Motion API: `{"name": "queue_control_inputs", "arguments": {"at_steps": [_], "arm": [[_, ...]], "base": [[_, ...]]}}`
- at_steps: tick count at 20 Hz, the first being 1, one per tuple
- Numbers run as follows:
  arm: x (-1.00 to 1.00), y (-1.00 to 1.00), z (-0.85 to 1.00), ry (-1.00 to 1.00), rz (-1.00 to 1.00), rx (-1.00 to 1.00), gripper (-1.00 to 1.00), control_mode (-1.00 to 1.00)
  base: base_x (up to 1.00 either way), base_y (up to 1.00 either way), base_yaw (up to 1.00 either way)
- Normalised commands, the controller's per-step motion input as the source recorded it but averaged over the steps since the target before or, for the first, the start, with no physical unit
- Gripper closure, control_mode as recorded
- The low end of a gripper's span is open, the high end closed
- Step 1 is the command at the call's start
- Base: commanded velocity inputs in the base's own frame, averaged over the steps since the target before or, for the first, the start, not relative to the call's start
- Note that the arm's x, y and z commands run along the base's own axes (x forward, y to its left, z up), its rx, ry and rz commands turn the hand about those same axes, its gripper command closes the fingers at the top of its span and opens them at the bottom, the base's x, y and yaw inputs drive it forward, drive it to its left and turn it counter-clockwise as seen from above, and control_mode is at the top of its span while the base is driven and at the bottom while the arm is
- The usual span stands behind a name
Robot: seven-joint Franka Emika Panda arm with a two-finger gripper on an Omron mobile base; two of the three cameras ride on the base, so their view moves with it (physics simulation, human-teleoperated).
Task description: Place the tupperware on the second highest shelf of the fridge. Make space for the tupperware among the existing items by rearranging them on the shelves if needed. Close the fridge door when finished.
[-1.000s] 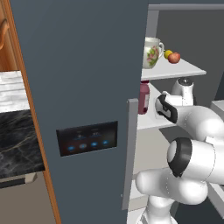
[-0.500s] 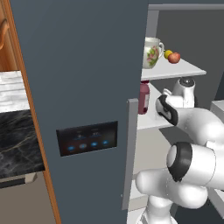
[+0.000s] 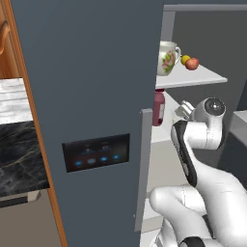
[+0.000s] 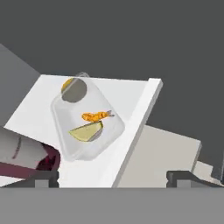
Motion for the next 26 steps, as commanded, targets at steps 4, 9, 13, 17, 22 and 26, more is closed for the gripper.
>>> {"name": "queue_control_inputs", "arguments": {"at_steps": [4,9,13,17,22,26], "arm": [[-1.0,0.55,0.81,0.0,0.0,0.0,-1.0,-1.0],[-1.0,0.34,0.98,0.09,0.0,0.01,-1.0,-1.0],[-1.0,0.1,1.0,0.29,0.0,0.01,-1.0,-1.0],[-1.0,0.0,0.85,0.44,0.07,0.02,-1.0,-1.0],[-0.97,-0.12,0.14,0.14,0.33,-0.01,-1.0,-1.0],[-0.32,-0.04,-0.28,-0.14,0.09,-0.07,-1.0,-1.0]], "base": [[0.0,0.0,0.0],[0.0,0.0,0.0],[0.0,0.0,0.0],[0.0,0.0,0.0],[0.0,0.0,0.0],[0.0,0.0,0.0]]}}
